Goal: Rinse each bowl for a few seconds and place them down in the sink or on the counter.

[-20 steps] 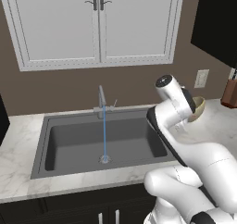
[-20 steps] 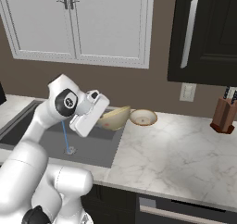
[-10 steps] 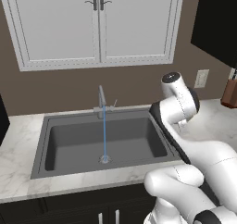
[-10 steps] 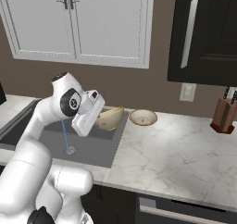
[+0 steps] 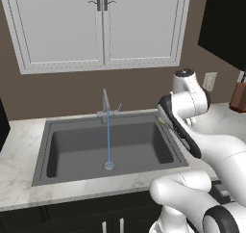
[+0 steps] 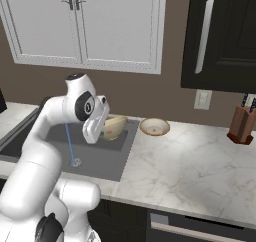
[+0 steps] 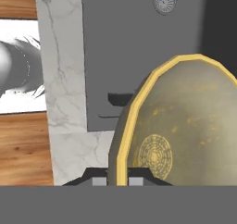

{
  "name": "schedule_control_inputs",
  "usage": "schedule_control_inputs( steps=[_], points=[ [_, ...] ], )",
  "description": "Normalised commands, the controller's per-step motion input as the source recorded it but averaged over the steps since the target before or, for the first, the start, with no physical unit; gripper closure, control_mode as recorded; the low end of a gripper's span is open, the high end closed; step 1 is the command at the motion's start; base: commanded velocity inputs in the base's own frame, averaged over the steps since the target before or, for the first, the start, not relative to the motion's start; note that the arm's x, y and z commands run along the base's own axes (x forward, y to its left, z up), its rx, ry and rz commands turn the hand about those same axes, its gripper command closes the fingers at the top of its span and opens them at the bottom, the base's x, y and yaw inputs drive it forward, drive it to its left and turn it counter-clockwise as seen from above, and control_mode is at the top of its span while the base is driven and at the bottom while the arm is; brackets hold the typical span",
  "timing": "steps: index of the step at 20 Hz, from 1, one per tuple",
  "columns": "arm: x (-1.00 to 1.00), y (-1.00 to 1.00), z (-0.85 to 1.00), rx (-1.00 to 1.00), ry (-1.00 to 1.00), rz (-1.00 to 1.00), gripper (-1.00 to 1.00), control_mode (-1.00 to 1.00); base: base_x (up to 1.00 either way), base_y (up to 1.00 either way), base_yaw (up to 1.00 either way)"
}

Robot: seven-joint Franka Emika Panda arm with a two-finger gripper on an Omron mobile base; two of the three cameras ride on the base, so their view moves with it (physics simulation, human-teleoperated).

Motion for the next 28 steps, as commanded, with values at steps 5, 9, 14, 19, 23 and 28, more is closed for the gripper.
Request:
schedule_control_inputs(
  steps=[5, 9, 14, 19, 23, 28],
  points=[
    [0.10, 0.14, -0.01, 0.16, 0.07, 0.16, 1.00, -1.00, 0.00, 0.00, 0.00],
    [0.08, 0.15, -0.06, 0.16, 0.05, 0.15, 1.00, -1.00, 0.00, 0.00, 0.00],
    [0.05, 0.16, -0.09, 0.16, 0.03, 0.15, 1.00, -1.00, 0.00, 0.00, 0.00],
    [0.07, 0.25, -0.06, 0.07, 0.00, 0.10, 1.00, -1.00, 0.00, 0.00, 0.00],
    [0.10, 0.30, -0.08, 0.03, 0.00, 0.09, 1.00, -1.00, 0.00, 0.00, 0.00],
    [0.09, 0.29, -0.09, 0.03, 0.00, 0.09, 1.00, -1.00, 0.00, 0.00, 0.00]
  ],
)
